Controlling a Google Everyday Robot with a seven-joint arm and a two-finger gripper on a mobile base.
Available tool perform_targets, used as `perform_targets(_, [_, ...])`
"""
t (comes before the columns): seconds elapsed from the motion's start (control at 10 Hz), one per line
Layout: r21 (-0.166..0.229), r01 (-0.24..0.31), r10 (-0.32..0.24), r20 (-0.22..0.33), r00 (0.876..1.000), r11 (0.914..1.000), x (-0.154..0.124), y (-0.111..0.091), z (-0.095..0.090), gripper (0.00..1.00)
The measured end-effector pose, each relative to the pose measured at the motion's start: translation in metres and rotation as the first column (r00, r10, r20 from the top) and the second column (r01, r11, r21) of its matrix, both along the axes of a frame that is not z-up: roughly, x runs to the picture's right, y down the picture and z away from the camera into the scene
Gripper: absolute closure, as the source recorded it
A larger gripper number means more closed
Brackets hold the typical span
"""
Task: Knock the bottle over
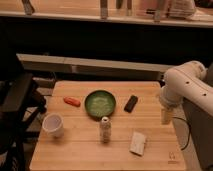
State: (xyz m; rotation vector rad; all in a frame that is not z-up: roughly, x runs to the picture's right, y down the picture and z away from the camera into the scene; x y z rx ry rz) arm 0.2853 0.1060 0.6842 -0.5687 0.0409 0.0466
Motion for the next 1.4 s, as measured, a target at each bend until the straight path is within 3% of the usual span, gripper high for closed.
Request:
perform_targets(0.5, [0.002,0.009,-0.009,0.001,1.0,1.0,-0.003,0.003,0.0,0.2])
perform_targets(0.8, [0.005,0.05,-0.05,0.021,0.999,0.9987,-0.033,0.01,0.005,0.2])
perform_targets(1.4, [0.003,0.084,-0.084,0.034,0.996,0.9965,-0.044,0.022,0.008,0.2])
